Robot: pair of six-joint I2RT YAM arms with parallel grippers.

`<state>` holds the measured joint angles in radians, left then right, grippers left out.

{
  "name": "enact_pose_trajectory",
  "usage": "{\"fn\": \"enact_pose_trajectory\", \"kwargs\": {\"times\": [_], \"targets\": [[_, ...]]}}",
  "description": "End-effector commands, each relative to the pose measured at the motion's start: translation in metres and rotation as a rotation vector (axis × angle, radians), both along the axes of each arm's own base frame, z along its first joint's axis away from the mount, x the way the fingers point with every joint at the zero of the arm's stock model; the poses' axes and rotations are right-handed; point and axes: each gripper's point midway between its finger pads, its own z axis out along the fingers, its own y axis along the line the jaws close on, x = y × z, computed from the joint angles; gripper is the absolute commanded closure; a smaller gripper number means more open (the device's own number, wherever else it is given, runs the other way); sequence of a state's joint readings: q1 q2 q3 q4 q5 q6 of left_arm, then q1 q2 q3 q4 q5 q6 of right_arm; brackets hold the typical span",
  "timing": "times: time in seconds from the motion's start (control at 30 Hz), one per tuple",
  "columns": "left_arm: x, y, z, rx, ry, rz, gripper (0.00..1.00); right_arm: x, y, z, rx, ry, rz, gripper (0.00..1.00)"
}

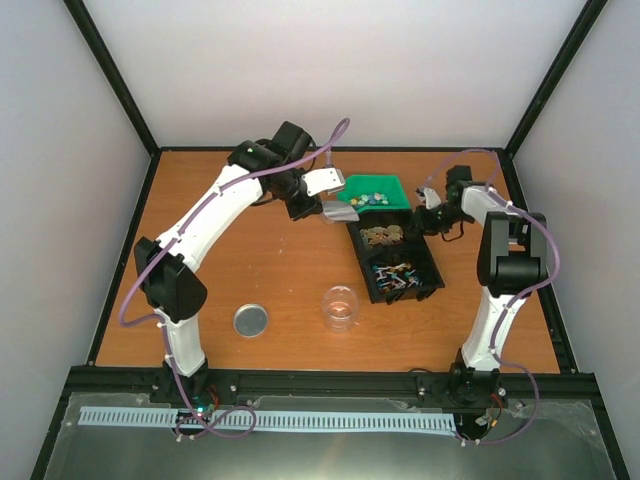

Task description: Pack the candies

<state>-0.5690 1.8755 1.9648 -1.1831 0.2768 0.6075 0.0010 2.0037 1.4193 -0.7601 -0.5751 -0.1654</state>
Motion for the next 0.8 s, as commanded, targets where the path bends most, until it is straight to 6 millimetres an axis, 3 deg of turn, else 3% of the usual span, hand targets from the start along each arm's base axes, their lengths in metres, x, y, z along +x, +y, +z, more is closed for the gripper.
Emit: {"fn": "enact_pose_trajectory", "kwargs": {"times": [0.0, 0.27, 0.47, 0.63, 0.77], "targets": [[-0.008, 0.000, 0.028, -0.074, -0.018, 0.006, 0.99, -0.001, 0.016, 0.010, 0.311, 0.000, 0.003, 0.97], [-0.009, -0.005, 0.031, -0.122, 0.027, 0.015, 0.99, -0.007, 0.010, 0.004, 0.458, -0.011, 0.029, 0.97], [-0.006, -0.004, 0.032, -0.128, 0.029, 0.023, 0.99, -0.009, -0.001, -0.017, 0.337, -0.017, 0.011, 0.97], [-0.004, 0.004, 0.036, -0.071, -0.017, 0.010, 0.99, 0.002, -0.019, 0.002, 0.166, -0.091, -0.073, 0.97], [-0.006, 0.013, 0.033, 0.017, -0.061, -0.032, 0.99, 0.003, -0.016, 0.016, 0.021, -0.132, -0.074, 0.97]]}}
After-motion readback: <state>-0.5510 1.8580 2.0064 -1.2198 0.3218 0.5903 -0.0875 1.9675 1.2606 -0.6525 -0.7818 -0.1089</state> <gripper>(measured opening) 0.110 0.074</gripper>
